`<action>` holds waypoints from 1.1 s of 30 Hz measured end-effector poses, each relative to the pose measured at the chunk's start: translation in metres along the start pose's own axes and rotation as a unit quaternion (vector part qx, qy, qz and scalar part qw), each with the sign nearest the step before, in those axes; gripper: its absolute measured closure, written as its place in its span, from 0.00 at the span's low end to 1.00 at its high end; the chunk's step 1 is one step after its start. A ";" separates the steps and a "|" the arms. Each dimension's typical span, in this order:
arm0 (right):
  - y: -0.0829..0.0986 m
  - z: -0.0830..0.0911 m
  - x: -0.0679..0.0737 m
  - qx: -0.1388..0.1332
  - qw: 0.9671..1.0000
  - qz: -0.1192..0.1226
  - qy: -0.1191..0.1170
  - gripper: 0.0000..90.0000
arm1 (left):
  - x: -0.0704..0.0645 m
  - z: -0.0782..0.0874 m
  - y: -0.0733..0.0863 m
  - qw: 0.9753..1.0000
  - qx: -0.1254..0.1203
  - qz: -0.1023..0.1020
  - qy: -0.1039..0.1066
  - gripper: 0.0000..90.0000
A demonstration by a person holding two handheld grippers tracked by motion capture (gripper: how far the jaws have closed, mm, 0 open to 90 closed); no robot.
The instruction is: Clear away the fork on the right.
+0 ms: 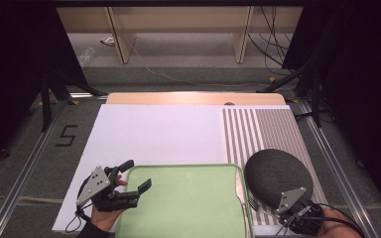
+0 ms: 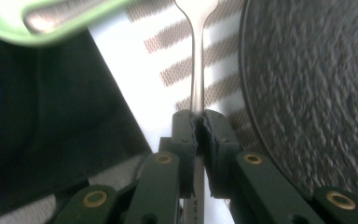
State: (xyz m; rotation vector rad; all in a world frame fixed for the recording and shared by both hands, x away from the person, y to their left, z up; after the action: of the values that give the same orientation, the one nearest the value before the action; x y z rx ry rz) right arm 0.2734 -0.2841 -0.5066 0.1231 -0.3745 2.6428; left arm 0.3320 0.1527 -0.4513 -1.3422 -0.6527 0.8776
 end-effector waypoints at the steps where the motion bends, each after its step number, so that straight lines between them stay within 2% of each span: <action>1: -0.001 0.001 -0.001 -0.005 1.000 -0.001 -0.003 0.93 | 0.000 0.000 0.000 1.000 -0.001 0.000 0.000 0.17; 6: -0.007 0.005 -0.004 -0.052 0.998 -0.017 -0.023 0.93 | 0.000 0.000 0.000 1.000 -0.001 -0.001 0.000 0.17; 13: -0.014 0.008 -0.005 -0.090 0.995 -0.030 -0.044 0.93 | 0.000 0.000 0.000 1.000 -0.001 -0.001 0.000 0.17; 22: -0.030 0.013 -0.008 -0.150 0.984 -0.060 -0.069 0.93 | 0.000 0.000 0.000 1.000 -0.001 -0.001 -0.002 0.17; 24: -0.033 0.013 -0.009 -0.153 0.983 -0.065 -0.071 0.93 | 0.000 0.000 0.000 1.000 -0.001 -0.001 -0.001 0.17; 28: -0.037 0.014 -0.010 -0.169 0.979 -0.077 -0.078 0.93 | 0.000 0.000 0.000 1.000 -0.001 -0.001 -0.002 0.17; 33: -0.043 0.016 -0.010 -0.191 0.973 -0.087 -0.093 0.93 | 0.000 0.000 0.000 1.000 -0.001 -0.001 -0.002 0.17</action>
State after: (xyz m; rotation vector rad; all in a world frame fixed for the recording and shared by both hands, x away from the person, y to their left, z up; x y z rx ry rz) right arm 0.3028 -0.2564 -0.4824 0.2665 -0.8842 2.3439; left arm 0.3319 0.1529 -0.4509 -1.3418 -0.6581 0.8776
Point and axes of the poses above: each handheld gripper's, and its own axes: z roughly backward along the jaws, y roughly out of its underside, x roughly to its left, the point moved 7 cm from there along -z, roughly forward along the jaws, and after that the axes turned 13 degrees about -y, right-handed, at the moved point
